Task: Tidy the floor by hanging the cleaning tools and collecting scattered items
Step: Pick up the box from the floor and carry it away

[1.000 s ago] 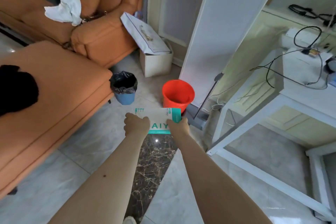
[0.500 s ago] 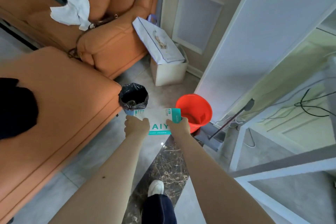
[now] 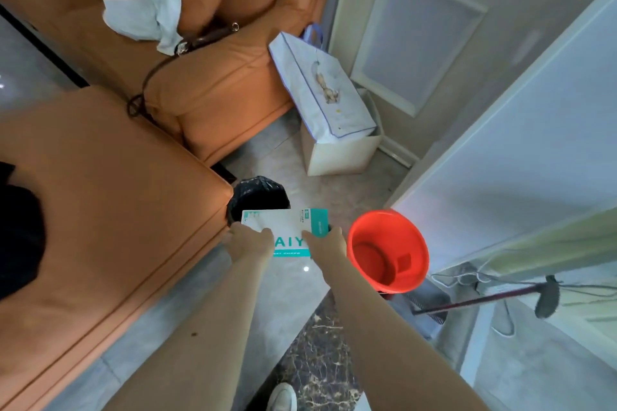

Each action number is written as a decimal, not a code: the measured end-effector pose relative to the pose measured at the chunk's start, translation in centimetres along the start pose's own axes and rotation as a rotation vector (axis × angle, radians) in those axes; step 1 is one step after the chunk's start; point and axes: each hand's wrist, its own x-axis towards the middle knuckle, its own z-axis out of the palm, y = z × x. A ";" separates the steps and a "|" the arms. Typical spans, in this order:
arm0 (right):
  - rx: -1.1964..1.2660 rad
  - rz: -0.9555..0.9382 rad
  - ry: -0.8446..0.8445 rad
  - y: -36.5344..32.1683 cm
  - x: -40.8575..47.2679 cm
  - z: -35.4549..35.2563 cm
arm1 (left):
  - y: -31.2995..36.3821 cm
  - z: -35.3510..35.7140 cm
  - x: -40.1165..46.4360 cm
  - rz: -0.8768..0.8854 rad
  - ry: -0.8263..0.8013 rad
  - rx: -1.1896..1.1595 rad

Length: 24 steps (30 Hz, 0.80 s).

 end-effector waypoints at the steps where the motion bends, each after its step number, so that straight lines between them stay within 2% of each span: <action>1: 0.001 0.002 -0.012 -0.3 1.0 0.4 | 0.4 0.4 1.0 -0.004 0.004 0.011; 6: -0.009 0.022 -0.012 -1.1 6.8 2.9 | 2.1 2.7 6.9 -0.063 0.023 0.061; 9: -0.017 0.046 -0.018 -1.1 9.9 4.1 | 2.7 4.1 10.2 -0.068 -0.021 0.058; 17: -0.087 0.151 -0.023 -2.6 18.1 8.8 | 3.9 6.3 20.9 -0.029 -0.135 0.140; 22: -0.076 0.195 0.056 -3.1 21.6 12.1 | 5.2 7.4 25.2 0.004 -0.198 0.193; 24: -0.086 0.230 0.016 -3.0 22.7 13.3 | 5.6 7.6 26.7 0.041 -0.228 0.211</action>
